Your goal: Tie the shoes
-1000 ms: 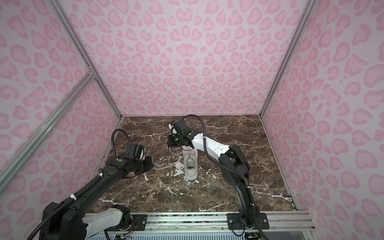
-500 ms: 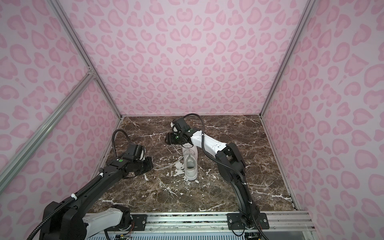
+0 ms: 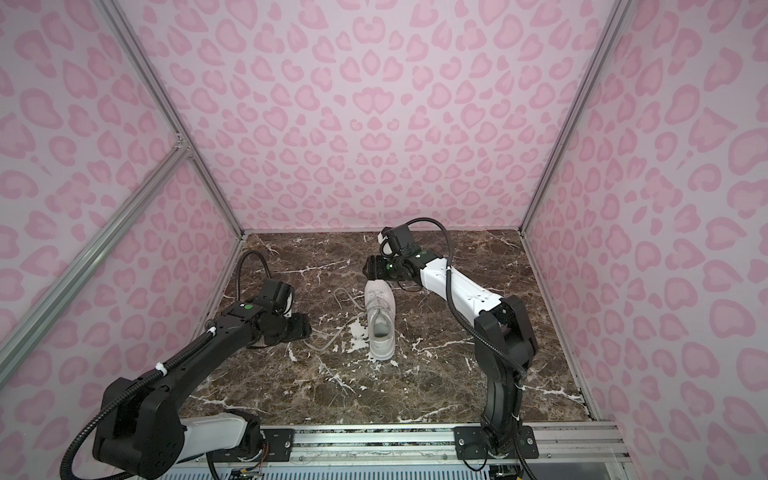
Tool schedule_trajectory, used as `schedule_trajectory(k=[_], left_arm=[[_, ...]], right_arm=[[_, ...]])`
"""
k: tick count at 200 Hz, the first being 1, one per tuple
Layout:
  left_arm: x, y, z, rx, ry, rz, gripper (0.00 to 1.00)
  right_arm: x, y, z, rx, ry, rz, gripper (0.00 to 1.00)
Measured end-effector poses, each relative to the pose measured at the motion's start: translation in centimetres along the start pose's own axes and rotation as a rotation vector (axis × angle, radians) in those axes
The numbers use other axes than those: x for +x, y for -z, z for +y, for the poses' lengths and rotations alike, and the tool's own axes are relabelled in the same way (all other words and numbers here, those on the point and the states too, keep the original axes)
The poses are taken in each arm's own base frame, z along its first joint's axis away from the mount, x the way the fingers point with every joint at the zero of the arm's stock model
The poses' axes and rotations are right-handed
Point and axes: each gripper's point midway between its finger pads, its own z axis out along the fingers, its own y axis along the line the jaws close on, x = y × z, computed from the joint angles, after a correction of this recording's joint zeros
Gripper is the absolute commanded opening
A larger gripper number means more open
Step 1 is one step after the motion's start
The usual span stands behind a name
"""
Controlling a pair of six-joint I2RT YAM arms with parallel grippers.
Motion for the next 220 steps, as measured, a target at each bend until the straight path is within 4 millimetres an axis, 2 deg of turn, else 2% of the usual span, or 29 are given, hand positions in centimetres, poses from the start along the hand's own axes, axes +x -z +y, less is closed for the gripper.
schedule_trajectory(k=[28,55,76,125,162,220], left_arm=[[-0.3,0.2,-0.6,0.016,-0.126,-0.011,0.73],[-0.3,0.8,-4.2,0.142,-0.332,-0.082,0.71],[0.3,0.3,-6.7,0.235,-0.465,-0.127,0.70],[-0.6,-3.1,-10.6,0.346,-0.589,-0.161,0.68],[-1.4,-5.0,-13.1,0.373,-0.649,-0.170,0.67],[-2.3,-7.7,-15.1,0.380,-0.682,-0.172,0.62]], right_arm=[[0.3,1.6,-1.8,0.014,-0.010,-0.011,0.74],[0.5,3.0,-3.9,0.035,-0.041,-0.020,0.73],[0.2,4.4,-5.2,0.044,-0.065,-0.043,0.73],[-0.1,7.8,-7.8,0.067,-0.105,-0.094,0.73],[0.2,9.5,-9.6,0.089,-0.136,-0.110,0.73],[0.3,11.8,-11.3,0.109,-0.159,-0.132,0.72]])
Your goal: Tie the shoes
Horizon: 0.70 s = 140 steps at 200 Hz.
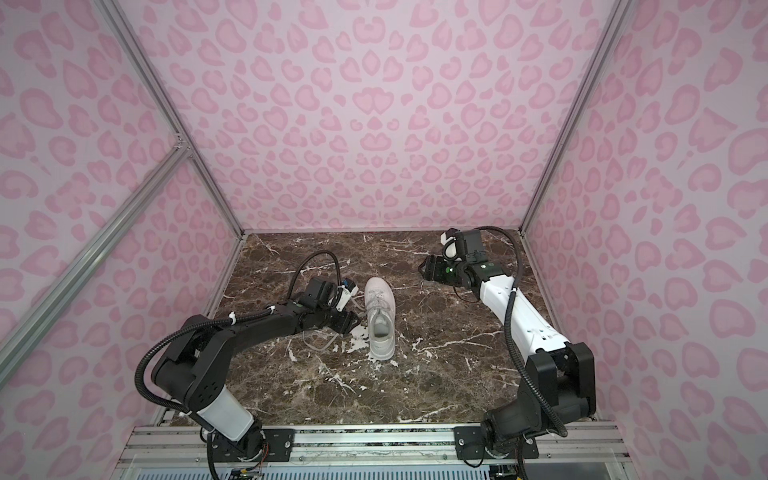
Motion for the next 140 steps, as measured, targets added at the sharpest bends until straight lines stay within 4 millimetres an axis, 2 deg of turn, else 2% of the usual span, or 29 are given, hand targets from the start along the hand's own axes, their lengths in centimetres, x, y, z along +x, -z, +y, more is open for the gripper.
schedule_trajectory(k=[53,81,113,120,140], left_arm=[[0.4,-1.4,-0.1,-0.017,-0.024,0.018,0.52],[0.8,-1.9,0.0,-0.027,-0.024,0.030,0.42],[0.9,-2.3,0.2,-0.036,-0.025,0.031,0.37],[1.0,-2.4,0.3,-0.039,-0.025,0.034,0.32],[1.2,-2.6,0.2,-0.041,-0.029,0.040,0.31]], right_arm=[[0.9,1.7,-2.0,0.026,-0.026,-0.004,0.72],[1.3,2.1,-3.0,0.037,-0.045,-0.002,0.71],[1.3,2.2,-3.1,0.034,-0.047,-0.004,0.71],[1.4,2.2,-3.1,0.032,-0.048,-0.003,0.71],[1.4,2.2,-3.0,0.031,-0.048,-0.004,0.70]])
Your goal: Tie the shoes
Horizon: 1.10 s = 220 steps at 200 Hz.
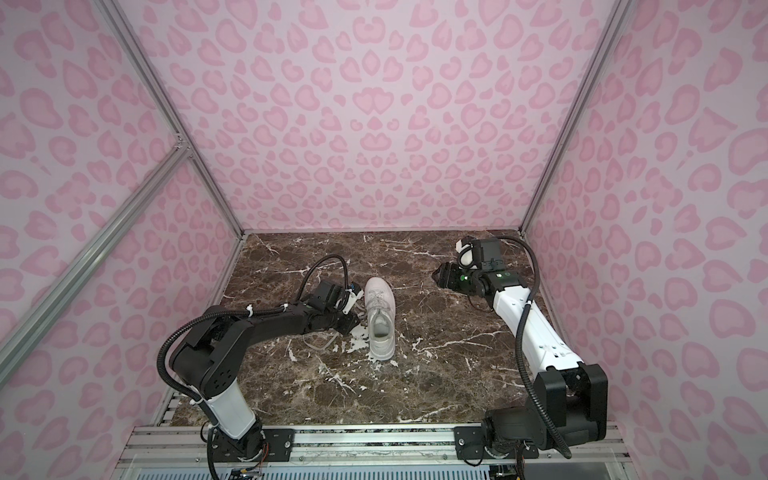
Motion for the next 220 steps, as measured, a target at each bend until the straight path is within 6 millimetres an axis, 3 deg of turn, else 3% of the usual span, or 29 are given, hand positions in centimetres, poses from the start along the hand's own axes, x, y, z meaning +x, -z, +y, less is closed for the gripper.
schedule_trajectory(k=[32,92,130,176,220], left_arm=[[-0.4,-0.5,-0.3,-0.002,-0.016,-0.019,0.29],[-0.9,-1.1,-0.1,-0.048,-0.050,-0.030,0.09],[-0.9,-1.0,0.0,-0.081,-0.063,-0.030,0.04],[-0.1,0.2,-0.4,-0.082,-0.052,-0.001,0.04],[-2.0,2.8,-1.3,-0.073,-0.041,-0.053,0.04]], right_arm=[[0.0,0.3,0.1,-0.002,0.002,-0.008,0.70],[0.2,0.5,0.1,-0.002,0.002,-0.008,0.69],[0.2,0.7,0.1,-0.003,0.000,-0.011,0.69],[0.2,0.8,0.1,-0.003,0.000,-0.015,0.69],[0.4,0.9,0.0,-0.001,-0.003,-0.015,0.69]])
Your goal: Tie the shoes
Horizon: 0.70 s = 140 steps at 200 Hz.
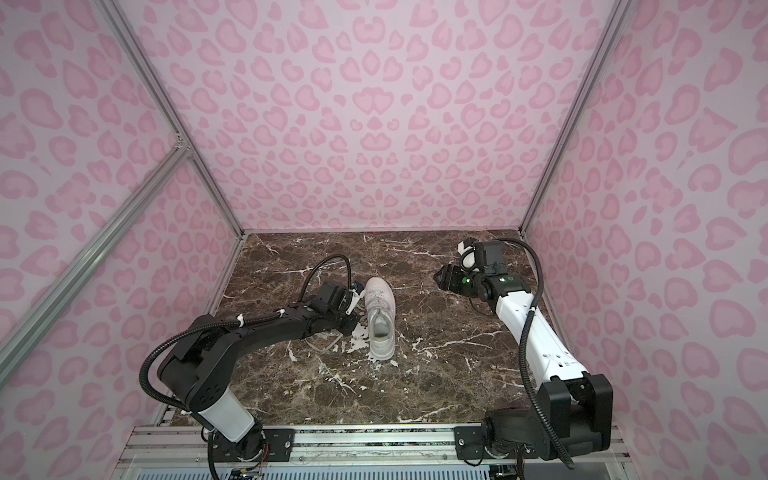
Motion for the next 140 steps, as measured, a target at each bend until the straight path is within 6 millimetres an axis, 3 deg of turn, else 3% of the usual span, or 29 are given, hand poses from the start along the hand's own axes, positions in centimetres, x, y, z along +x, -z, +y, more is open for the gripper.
schedule_trajectory(k=[28,47,91,140], left_arm=[[-2.3,2.2,-0.5,0.006,0.006,-0.069,0.04],[-3.1,2.7,-0.6,0.008,0.005,-0.087,0.08],[-0.6,0.5,-0.6,0.015,0.012,0.007,0.31],[1.2,-1.5,-0.7,0.033,0.025,0.061,0.35]], right_arm=[[0.3,-0.1,-0.2,0.002,-0.003,0.004,0.69],[0.4,-0.2,-0.3,0.004,-0.015,0.007,0.69],[0.2,0.1,-0.3,-0.002,-0.012,0.003,0.69],[0.1,0.6,-0.6,0.004,-0.018,-0.002,0.69]])
